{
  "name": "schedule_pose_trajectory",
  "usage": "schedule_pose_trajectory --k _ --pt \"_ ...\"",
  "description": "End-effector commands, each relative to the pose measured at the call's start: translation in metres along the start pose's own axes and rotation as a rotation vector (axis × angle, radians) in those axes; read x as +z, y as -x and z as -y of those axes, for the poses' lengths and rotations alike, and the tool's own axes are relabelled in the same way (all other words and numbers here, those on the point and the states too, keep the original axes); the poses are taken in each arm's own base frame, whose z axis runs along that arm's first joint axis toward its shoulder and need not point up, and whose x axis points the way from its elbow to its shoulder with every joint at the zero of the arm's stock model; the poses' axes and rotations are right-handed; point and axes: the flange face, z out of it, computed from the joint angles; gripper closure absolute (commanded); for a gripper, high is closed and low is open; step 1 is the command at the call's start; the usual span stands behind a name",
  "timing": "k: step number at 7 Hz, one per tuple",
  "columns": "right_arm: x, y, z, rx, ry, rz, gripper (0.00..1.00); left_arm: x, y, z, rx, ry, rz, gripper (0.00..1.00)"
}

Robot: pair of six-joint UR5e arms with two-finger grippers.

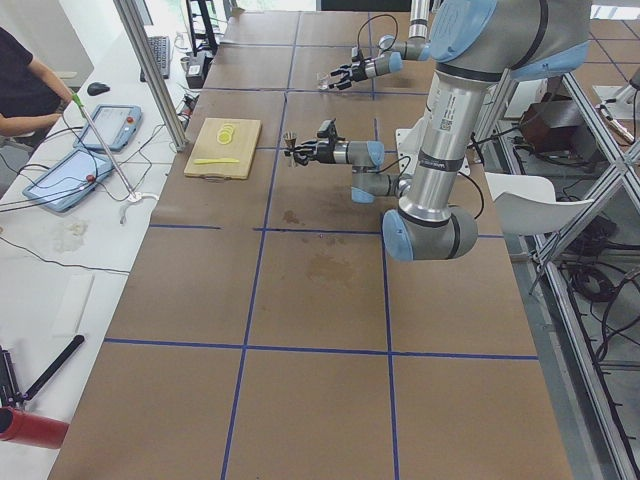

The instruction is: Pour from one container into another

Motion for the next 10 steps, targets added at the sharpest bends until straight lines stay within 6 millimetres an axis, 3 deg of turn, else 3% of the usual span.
schedule_pose_trajectory --k 1,4,6,7,9,10 --pt "0.014 0.001 0.004 0.012 -0.004 -0.025 0.04 0.000 0.000 0.000 0.000 0.000 0.000 1.00" --pt "0.038 0.006 0.000 0.006 -0.005 -0.059 0.07 0.000 0.000 0.000 0.000 0.000 0.000 1.00" --pt "0.039 0.005 0.000 0.005 -0.004 -0.061 0.19 0.000 0.000 0.000 0.000 0.000 0.000 1.00" --pt "0.039 0.005 0.000 0.005 -0.004 -0.061 0.32 0.000 0.000 0.000 0.000 0.000 0.000 1.00" --pt "0.039 0.004 0.000 0.004 -0.005 -0.062 0.74 0.000 0.000 0.000 0.000 0.000 0.000 1.00" --pt "0.039 0.004 0.001 0.006 -0.006 -0.062 0.87 0.000 0.000 0.000 0.000 0.000 0.000 1.00"
